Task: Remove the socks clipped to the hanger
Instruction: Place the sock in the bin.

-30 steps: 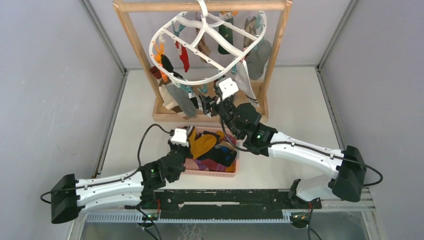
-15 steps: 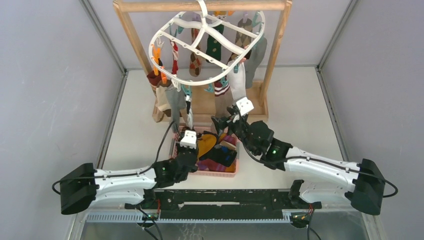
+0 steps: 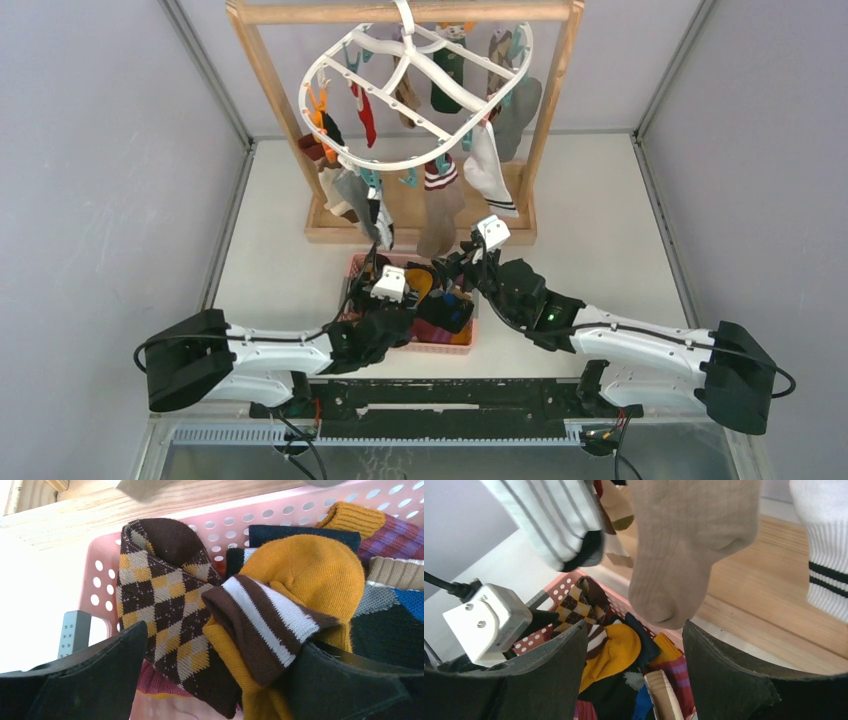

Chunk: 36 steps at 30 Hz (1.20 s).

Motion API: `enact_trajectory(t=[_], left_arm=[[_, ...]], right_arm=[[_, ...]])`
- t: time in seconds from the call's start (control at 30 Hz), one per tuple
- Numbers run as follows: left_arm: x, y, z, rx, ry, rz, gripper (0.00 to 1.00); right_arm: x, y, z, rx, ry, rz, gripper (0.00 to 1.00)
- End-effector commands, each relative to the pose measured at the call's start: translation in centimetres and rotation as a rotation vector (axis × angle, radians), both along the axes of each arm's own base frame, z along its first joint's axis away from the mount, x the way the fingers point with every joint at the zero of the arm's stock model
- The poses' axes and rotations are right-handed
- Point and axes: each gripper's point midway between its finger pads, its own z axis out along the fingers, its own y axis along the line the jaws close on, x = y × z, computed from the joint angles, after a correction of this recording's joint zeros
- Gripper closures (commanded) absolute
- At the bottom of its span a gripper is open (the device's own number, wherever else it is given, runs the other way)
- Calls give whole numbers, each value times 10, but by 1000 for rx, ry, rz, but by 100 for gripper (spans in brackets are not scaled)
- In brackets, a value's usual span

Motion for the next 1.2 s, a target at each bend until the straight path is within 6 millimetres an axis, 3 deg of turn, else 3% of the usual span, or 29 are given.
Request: enact_trajectory(t=[0.0,0.2,0.57,1.0,1.17], left_arm=[[4,-17,33,-91,-46,10,0],[0,-8,59,-127,-92,18,0],[-7,18,79,-222,-150,33,0],[-3,9,60,-168,-114,45,0],[-6,11,60,-199,-109,41,0]], right_arm=[[-4,10,-7,18,34,21,24],[-6,17,-22,-14,58,41,24],[-13,48,-41,-59,104,143,24],[-25,81,-64,-100,154,228,27],[-36,97,-77,-95,188,315,34]])
